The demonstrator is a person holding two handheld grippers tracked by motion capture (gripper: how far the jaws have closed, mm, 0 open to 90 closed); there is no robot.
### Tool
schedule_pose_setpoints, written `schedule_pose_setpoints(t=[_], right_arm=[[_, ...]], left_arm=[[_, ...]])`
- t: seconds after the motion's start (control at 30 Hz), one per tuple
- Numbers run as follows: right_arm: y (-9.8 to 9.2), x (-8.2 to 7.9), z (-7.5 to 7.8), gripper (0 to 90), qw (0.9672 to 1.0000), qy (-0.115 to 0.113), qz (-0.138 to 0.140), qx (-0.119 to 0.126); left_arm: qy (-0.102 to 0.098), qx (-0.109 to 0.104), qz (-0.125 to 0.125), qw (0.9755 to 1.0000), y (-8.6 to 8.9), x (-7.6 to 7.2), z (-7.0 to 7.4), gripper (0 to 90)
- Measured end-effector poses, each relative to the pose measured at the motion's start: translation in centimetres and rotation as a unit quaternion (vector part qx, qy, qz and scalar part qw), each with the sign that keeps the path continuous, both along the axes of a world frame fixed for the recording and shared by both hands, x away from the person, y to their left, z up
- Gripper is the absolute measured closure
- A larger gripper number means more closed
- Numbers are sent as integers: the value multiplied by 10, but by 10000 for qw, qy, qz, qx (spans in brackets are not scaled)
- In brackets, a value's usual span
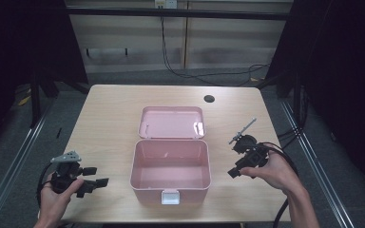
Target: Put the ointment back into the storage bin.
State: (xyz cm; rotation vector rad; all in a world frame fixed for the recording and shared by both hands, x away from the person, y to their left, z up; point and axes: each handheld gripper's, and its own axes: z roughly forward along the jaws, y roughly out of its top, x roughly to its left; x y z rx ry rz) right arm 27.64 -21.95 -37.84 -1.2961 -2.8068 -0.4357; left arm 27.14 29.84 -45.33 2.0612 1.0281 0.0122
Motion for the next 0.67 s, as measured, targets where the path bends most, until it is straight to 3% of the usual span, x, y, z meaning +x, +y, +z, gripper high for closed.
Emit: schedule_pose_setpoints(t=[0.27, 0.4, 0.5, 0.53, 0.67], right_arm=[[-7, -6, -23, 516, 9994, -236, -241, 23], [-8, -6, -28, 515, 9989, -260, -384, 7], [-11, -5, -38, 515, 9984, -232, -515, 51], [-12, -4, -44, 515, 9974, -227, -688, 30], [-16, -3, -52, 488, 9964, -262, -800, 56]], left_arm=[[0, -5, -13, 10000, 0, 0, 0, 229], [-6, 8, -19, 10000, 0, 0, 0, 229], [-2, -20, -28, 10000, 0, -1, 0, 229], [6, -15, -40, 10000, 0, 0, 0, 229], [-7, -10, -50, 10000, 0, -1, 0, 229]])
